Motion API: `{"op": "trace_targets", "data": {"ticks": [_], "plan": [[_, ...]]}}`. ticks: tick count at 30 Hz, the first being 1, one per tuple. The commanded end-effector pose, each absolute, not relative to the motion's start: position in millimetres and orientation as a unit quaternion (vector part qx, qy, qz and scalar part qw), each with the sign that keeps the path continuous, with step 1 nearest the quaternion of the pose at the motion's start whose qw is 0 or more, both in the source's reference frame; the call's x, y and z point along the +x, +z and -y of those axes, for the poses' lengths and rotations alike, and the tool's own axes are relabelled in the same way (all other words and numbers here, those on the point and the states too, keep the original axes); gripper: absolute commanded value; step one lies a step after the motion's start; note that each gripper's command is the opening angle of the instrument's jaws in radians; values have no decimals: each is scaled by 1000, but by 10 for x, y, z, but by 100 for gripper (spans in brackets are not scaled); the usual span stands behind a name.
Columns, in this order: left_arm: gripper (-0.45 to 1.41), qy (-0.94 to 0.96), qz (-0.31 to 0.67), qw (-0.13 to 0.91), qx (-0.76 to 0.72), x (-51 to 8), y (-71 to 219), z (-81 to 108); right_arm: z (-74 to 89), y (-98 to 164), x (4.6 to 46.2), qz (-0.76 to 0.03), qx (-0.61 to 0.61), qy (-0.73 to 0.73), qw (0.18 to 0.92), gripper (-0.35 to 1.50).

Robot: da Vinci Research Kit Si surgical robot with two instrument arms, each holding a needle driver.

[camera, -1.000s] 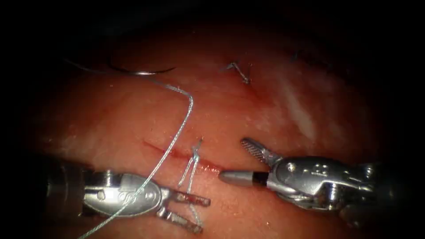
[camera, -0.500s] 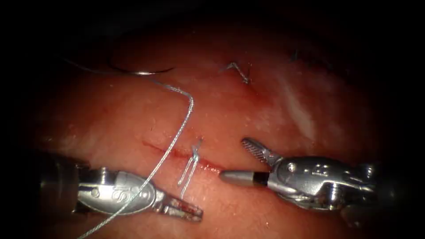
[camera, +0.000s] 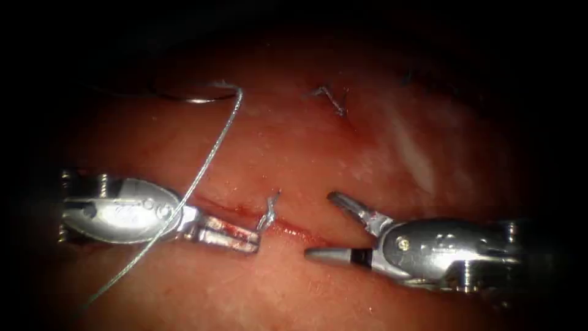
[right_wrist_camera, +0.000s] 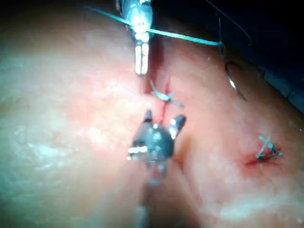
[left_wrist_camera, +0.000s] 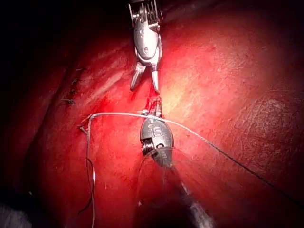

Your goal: Wound Closure

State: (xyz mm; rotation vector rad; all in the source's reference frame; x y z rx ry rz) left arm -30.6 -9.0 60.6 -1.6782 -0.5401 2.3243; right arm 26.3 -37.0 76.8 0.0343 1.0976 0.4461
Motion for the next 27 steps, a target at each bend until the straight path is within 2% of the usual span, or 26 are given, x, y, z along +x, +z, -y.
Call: {"op": "trace_targets", "data": {"ticks": [1, 12, 27], "plan": [[-45, 790, 182, 116, -574, -310, 612, 87, 372, 770, 279, -521, 13, 200, 830, 142], [-45, 771, 162, 144, -599, -307, 615, 62, 370, 752, 334, -534, 2, 171, 828, 140], [-45, 770, 152, 146, -602, -313, 630, 65, 357, 767, 357, -528, -5, 179, 830, 136]]}}
